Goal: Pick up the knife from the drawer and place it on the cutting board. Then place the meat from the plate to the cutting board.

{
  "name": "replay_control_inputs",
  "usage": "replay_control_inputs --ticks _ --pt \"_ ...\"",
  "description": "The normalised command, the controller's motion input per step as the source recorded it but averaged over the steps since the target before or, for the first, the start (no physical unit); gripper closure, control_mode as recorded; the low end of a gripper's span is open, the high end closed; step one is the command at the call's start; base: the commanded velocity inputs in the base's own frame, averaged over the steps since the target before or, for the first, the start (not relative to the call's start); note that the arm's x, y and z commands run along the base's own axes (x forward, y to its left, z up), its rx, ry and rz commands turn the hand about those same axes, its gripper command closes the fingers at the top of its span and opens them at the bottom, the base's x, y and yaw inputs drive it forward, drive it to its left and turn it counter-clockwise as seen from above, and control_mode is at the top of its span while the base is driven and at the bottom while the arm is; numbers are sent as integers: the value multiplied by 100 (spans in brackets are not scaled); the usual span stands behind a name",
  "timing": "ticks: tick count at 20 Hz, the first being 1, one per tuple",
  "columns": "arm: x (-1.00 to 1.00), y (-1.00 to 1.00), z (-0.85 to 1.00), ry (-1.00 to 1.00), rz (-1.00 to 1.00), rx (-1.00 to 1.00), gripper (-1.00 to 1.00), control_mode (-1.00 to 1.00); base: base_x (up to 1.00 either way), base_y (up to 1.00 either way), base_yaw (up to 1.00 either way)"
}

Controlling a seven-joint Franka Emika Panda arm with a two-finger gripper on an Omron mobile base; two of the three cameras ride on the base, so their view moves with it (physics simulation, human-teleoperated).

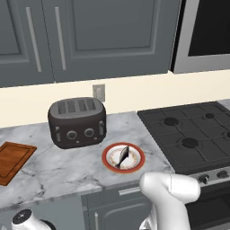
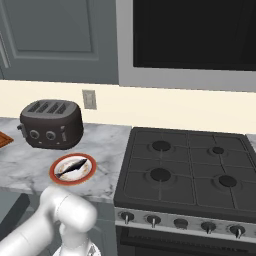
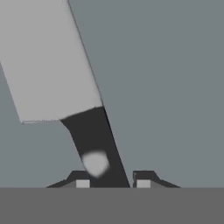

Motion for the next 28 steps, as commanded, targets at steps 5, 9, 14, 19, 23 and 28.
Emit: replay_control_inputs --ticks 5,9,14,19,23,28 --pt "-38 0 52 -2 0 0 100 -100 0 0 0" --pt "-8 0 75 -4 0 0 100 -100 0 0 0" --pt "-1 0 72 -7 0 0 100 -100 0 0 0" --pt "0 -6 65 -9 0 0 100 -100 0 0 0" --pt "0 -7 63 -11 0 0 100 -100 0 0 0" --pt "-17 -12 43 -11 0 0 100 -100 0 0 0"
